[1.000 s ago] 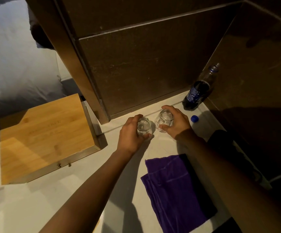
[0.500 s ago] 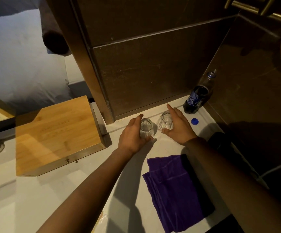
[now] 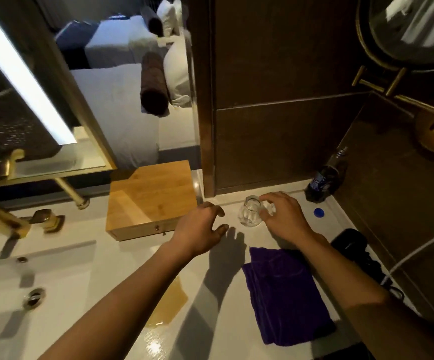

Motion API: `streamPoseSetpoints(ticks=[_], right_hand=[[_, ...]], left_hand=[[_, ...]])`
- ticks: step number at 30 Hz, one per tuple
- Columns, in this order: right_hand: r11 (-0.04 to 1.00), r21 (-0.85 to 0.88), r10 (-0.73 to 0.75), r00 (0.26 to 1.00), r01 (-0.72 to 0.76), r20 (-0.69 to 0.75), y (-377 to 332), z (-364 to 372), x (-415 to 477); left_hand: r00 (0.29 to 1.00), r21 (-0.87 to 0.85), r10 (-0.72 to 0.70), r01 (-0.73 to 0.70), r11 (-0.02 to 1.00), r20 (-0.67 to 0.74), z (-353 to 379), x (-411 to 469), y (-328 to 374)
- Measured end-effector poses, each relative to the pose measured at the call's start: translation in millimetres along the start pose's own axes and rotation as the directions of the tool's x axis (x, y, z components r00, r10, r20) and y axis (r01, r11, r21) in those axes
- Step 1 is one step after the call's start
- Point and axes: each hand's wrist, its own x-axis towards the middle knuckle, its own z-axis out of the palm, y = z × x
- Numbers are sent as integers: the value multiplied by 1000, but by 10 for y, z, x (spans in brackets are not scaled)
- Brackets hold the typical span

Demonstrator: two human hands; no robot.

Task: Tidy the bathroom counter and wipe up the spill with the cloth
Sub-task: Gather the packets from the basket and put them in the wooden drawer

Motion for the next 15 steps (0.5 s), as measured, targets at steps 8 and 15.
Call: streamPoseSetpoints(ticks=[8,15], right_hand=[[950,177,-279,955,258,106,-1244,222,-401],[798,274,-597,762,536,251,-2497,755,-845]], left_hand=[[970,15,-170,175,984,-171,-916,-1408,-447],[876,16,-308,337,941,-371,-1574,-2965,-918]])
